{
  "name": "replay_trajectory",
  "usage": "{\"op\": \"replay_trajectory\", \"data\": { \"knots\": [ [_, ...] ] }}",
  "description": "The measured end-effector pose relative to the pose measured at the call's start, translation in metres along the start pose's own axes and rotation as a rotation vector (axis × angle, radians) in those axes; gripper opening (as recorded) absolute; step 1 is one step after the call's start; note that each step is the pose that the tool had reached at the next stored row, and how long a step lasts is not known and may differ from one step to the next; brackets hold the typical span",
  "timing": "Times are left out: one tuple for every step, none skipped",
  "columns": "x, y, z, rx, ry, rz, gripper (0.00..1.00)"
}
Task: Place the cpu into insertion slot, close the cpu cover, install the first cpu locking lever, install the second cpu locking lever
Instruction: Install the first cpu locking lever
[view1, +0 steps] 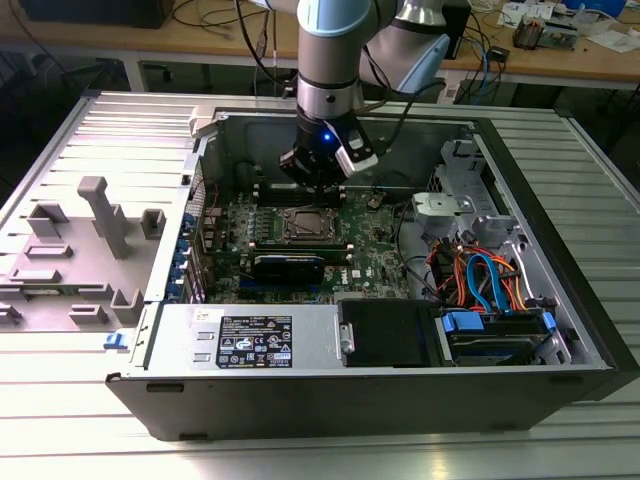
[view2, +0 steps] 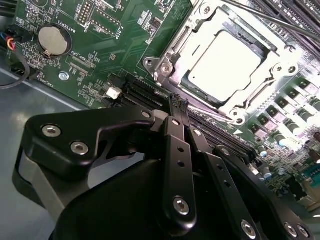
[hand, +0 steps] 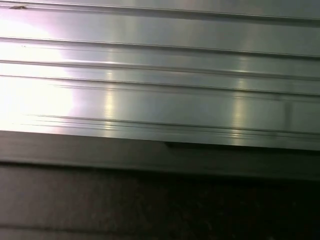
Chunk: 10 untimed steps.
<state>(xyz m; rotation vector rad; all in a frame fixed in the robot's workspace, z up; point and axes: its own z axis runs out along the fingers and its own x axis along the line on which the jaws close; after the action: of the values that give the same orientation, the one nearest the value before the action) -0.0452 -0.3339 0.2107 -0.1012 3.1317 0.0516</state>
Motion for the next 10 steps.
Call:
{"op": "replay_trajectory", "data": {
  "knots": [
    [-0.0003,0.0,0.001,-0.0001,0.0,0.0,0.11],
    [-0.0003,-0.0001,0.0018,0.0,-0.0001,0.0,0.11],
    [-0.0005,-0.0001,0.0031,0.0,0.0,0.0,0.11],
    [-0.0006,-0.0002,0.0042,0.0,0.0,0.0,0.11],
    [-0.0007,-0.0002,0.0049,0.0,0.0,0.0,0.11],
    [-0.0007,-0.0002,0.0055,0.0,0.0,0.0,0.11],
    [-0.0006,-0.0003,0.0057,0.0001,0.0,0.0,0.11],
    [-0.0006,-0.0003,0.0057,0.0002,0.0001,0.0,0.11],
    [-0.0006,-0.0003,0.0057,0.0002,0.0002,0.0,0.11],
    [-0.0006,-0.0002,0.0058,0.0,0.0001,0.0,0.11]
  ]
}}
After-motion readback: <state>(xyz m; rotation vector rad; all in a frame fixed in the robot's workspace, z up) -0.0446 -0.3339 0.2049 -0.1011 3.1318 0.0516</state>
